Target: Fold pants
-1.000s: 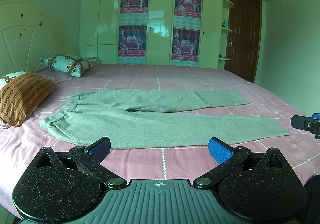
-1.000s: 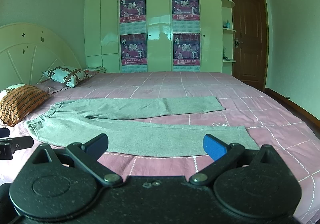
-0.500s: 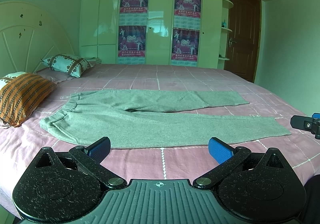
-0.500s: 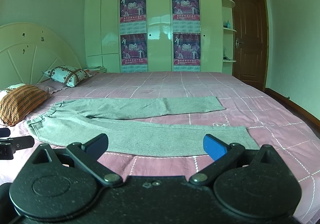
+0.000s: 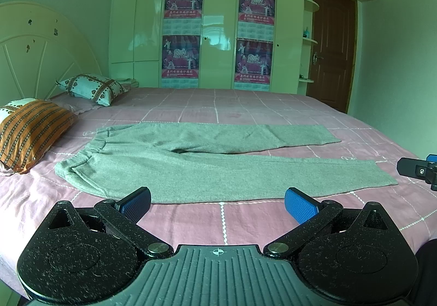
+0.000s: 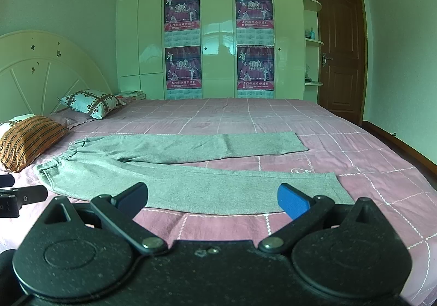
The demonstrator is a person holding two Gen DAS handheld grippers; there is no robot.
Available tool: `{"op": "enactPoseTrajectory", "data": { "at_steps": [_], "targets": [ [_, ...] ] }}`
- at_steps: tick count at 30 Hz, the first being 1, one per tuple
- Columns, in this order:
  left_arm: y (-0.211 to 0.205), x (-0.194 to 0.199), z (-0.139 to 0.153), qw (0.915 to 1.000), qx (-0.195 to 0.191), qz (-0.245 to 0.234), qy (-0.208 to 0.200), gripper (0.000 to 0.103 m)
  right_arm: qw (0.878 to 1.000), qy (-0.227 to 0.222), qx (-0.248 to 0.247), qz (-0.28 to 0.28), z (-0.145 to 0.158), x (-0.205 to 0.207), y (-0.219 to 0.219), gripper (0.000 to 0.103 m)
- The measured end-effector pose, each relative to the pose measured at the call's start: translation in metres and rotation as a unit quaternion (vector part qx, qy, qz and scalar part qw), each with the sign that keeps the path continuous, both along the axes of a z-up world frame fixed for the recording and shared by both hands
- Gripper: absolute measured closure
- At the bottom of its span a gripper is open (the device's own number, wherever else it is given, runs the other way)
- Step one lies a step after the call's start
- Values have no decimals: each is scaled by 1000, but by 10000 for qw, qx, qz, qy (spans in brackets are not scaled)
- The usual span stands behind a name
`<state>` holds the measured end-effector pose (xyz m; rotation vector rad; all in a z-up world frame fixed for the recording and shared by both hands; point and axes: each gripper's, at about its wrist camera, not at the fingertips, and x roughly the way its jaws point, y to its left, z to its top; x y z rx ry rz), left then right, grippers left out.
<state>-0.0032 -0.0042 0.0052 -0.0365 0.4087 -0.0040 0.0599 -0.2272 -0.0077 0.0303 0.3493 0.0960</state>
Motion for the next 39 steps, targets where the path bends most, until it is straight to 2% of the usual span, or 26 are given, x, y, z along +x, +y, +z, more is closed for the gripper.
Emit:
{"op": "enactPoseTrajectory", "data": {
  "at_steps": [24, 26, 29, 31, 34, 38, 39],
  "targets": [
    [3, 2, 4, 9999, 115, -15, -7, 0, 10000, -1, 30, 64, 2, -2, 1, 7],
    [17, 10, 9, 9999, 144, -4, -23, 0, 9998, -72, 121, 146, 9, 4, 0, 7],
    [46, 28, 19, 9987, 312, 393, -49, 0, 9993, -320, -10, 180, 24, 27, 7, 7],
    [75, 41, 25, 9982, 54, 597, -62, 0, 9987, -280, 247, 335, 34, 52, 10, 7],
    [104, 67, 25, 9966, 50, 801, 169, 0, 9983, -227, 219, 493, 38, 81, 18, 11],
    [142, 107, 15, 9952, -77, 822, 534, 0, 9973, -62, 63, 731, 32, 119, 31, 15],
    [151, 118, 12, 9953, -118, 761, 587, 0, 9966, -19, 18, 824, 29, 131, 34, 19]
  ]
}}
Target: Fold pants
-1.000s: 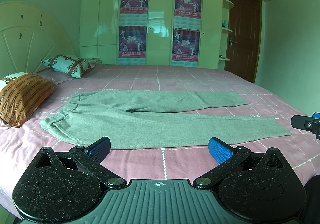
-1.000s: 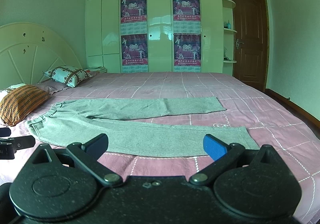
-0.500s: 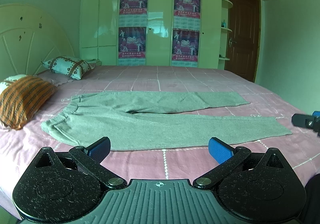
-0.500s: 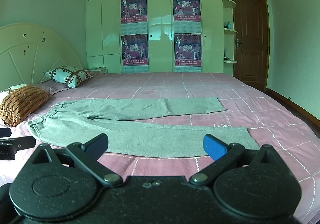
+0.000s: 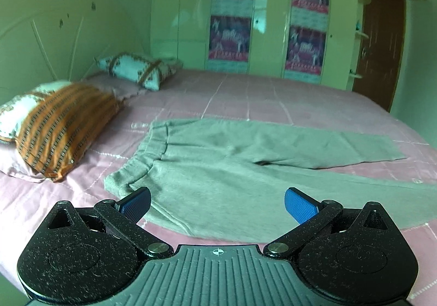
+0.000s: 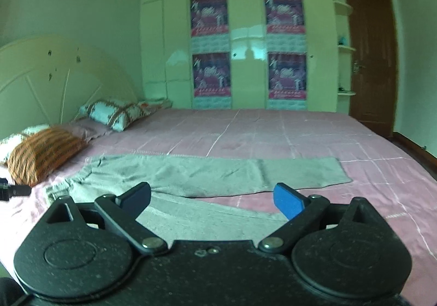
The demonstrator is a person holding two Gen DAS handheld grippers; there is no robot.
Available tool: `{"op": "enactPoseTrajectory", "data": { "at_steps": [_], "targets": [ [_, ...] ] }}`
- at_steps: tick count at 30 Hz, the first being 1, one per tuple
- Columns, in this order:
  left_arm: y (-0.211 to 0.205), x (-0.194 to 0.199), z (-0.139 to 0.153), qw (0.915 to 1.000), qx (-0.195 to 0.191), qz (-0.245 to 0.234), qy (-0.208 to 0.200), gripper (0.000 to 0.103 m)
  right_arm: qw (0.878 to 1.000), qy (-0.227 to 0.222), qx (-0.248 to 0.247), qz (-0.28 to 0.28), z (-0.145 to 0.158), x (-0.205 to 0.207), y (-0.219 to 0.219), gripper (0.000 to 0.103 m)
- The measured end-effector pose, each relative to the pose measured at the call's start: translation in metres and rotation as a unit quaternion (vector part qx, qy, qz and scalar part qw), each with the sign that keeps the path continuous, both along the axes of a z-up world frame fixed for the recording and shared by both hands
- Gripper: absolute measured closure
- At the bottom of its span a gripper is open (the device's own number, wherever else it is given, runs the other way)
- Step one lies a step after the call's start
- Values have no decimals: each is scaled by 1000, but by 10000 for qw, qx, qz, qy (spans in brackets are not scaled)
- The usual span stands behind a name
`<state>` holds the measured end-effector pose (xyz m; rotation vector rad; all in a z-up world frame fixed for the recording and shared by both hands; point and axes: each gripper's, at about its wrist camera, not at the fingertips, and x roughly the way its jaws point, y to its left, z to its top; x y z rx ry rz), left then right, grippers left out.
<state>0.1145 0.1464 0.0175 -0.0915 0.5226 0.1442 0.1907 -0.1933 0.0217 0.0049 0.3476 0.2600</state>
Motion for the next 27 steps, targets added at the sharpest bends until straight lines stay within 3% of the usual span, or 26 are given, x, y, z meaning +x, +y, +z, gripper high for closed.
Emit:
{"op": "enactPoseTrajectory", "data": {
  "at_steps": [6, 7, 8, 9, 14, 17, 27],
  "targets": [
    [63, 95, -11, 9994, 218, 202, 193, 3, 9986, 169, -341, 358, -6, 83, 16, 41],
    [76, 115, -12, 9994, 262, 145, 182, 11, 9982, 177, -398, 418, -7, 97, 18, 43],
    [90, 134, -13, 9993, 260, 154, 242, 34, 9977, 181, -435, 491, -7, 114, 21, 45],
    [105, 155, -15, 9991, 206, 159, 346, 38, 9971, 174, -491, 562, -8, 133, 25, 48],
    [156, 248, -44, 9977, 51, 210, 639, 38, 9941, 337, -607, 835, -16, 227, 53, 60],
    [170, 296, -69, 9947, 263, 171, 980, 38, 9902, 478, -711, 1103, -28, 278, 78, 65],
    [207, 400, -116, 9891, 348, -159, 1423, 38, 9704, 852, -1248, 1885, -94, 402, 141, 73]
  ]
}}
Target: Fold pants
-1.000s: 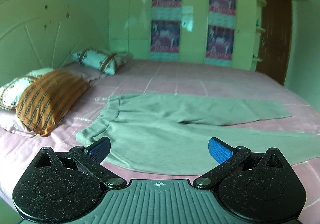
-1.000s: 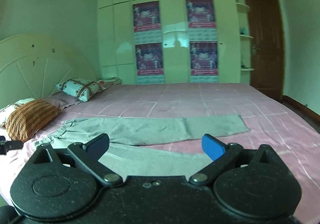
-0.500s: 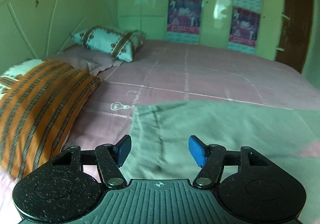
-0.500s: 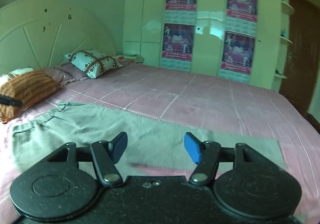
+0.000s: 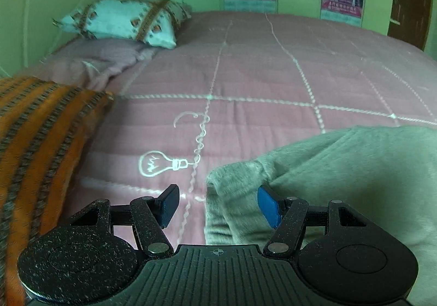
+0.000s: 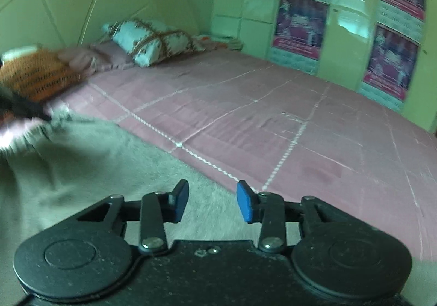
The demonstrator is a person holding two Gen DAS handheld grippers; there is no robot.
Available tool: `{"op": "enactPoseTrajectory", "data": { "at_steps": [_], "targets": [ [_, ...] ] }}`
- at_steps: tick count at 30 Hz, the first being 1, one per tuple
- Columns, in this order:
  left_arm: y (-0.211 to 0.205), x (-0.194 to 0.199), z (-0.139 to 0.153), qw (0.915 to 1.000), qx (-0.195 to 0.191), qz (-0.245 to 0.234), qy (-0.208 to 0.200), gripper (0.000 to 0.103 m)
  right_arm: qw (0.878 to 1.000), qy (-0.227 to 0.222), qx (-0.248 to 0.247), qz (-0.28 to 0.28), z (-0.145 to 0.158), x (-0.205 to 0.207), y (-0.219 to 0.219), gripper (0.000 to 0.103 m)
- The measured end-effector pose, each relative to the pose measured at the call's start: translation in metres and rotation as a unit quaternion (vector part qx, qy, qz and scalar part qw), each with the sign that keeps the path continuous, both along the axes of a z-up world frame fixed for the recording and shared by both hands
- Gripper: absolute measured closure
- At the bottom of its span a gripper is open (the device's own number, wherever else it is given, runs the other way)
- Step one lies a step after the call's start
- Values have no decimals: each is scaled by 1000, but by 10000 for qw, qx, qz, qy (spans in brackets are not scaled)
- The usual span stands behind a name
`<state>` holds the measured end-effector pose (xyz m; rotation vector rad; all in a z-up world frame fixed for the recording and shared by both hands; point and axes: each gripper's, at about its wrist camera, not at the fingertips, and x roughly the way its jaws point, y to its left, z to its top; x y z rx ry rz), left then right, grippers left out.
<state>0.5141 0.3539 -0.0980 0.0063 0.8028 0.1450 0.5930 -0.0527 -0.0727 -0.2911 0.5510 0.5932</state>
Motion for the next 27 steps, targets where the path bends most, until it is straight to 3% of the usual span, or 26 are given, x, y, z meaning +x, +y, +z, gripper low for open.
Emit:
{"op": "enactPoseTrajectory", "data": {
  "at_steps": [4, 8, 12, 15, 16, 17, 18, 19, 25, 27],
  "targets": [
    [6, 16, -12, 9995, -46, -309, 78, 38, 9992, 97, -319, 241, -19, 30, 13, 73],
    [8, 17, -3, 9979, -120, -638, -47, 38, 9973, 337, -487, 432, -30, 55, 13, 73],
    [10, 27, -15, 9951, -490, -843, 170, 34, 9931, 648, -573, 790, -39, 68, 3, 69],
    [13, 34, -26, 9943, -742, -757, 81, 32, 9930, 724, -493, 794, -46, 70, -2, 70],
    [16, 33, -27, 9937, -856, -724, 1, 36, 9933, 717, -494, 763, -47, 69, -1, 70],
    [19, 31, -25, 9924, -948, -775, -109, 52, 9935, 725, -499, 725, -46, 68, 0, 72],
    [21, 30, -24, 9919, -999, -763, -185, 59, 9931, 762, -503, 736, -46, 66, 1, 84],
    [24, 27, -23, 9904, -1114, -772, -282, 61, 9930, 741, -557, 736, -46, 66, 2, 103],
    [34, -7, -3, 9811, -1287, -993, -1051, 71, 9959, 514, -406, 632, -12, 38, -4, 103],
    [41, -26, 11, 9759, -1349, -1156, -1269, 80, 9960, 344, -406, 721, 10, 11, -9, 103]
  ]
}}
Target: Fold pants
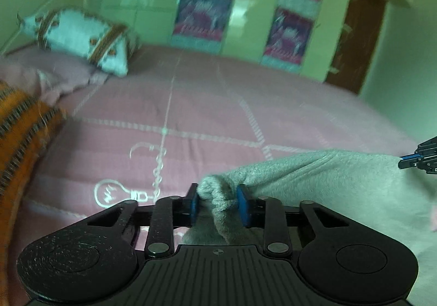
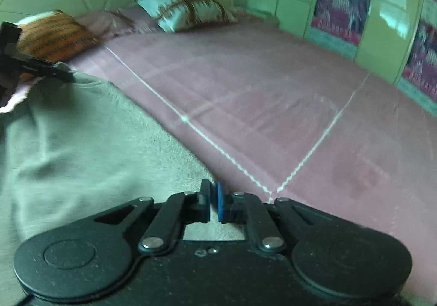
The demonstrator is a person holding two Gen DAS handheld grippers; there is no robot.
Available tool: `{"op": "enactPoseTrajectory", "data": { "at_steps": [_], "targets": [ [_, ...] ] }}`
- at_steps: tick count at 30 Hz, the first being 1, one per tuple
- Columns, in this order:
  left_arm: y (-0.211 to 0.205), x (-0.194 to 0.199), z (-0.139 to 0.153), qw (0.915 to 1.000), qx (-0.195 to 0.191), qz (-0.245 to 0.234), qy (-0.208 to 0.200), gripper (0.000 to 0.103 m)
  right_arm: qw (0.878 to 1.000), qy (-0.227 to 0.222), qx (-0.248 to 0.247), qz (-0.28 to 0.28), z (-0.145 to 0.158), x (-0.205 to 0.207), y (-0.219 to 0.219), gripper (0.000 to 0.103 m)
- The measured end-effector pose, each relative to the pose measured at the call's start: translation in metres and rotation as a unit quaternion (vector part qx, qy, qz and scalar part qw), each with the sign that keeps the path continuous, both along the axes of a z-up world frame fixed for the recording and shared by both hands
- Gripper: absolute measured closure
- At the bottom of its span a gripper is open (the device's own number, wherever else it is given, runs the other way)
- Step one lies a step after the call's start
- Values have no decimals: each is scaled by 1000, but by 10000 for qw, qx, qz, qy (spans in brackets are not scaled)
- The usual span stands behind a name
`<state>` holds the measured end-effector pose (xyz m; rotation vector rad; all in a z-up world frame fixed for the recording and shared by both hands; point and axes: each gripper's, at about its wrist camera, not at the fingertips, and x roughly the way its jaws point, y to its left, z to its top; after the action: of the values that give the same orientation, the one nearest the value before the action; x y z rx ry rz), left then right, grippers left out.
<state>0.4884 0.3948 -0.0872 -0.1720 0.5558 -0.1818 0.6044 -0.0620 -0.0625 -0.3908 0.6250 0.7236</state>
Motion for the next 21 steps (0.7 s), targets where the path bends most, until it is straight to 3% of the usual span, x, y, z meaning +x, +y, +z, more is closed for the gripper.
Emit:
{"op": "enactPoseTrajectory", "data": {
  "at_steps": [6, 8, 10, 13, 14, 16, 17, 19, 21],
  "targets": [
    [7, -87, 50, 9965, -258, -368, -709, 80, 9968, -674, -179, 389, 60, -119, -14, 103],
    [5, -122, 55, 9944, -421, -360, -901, 80, 9959, -758, -155, 464, 68, -162, -16, 103],
    [-2, -159, 52, 9943, -308, -332, -965, 80, 9942, -911, -256, 502, 67, -206, -15, 103],
    [-3, -202, 26, 9970, -405, -14, -653, 77, 9958, -831, -197, 333, 44, -258, -15, 101],
    [-5, -212, 13, 9983, -357, 211, -406, 74, 9963, -820, -156, 217, 32, -271, -16, 97],
    [-10, -228, -9, 9969, -175, 728, 248, 72, 9982, -576, -16, -154, 8, -289, -20, 79],
    [-12, -238, -15, 9942, -163, 986, 396, 72, 9981, -434, 98, -437, 1, -296, -25, 79],
    [-12, -256, -17, 9885, -303, 1406, 476, 72, 9942, -197, 525, -921, -5, -308, -37, 79],
    [-10, -272, -13, 9818, -769, 1699, 354, 72, 9857, 45, 996, -1360, -4, -313, -51, 79]
  ]
}}
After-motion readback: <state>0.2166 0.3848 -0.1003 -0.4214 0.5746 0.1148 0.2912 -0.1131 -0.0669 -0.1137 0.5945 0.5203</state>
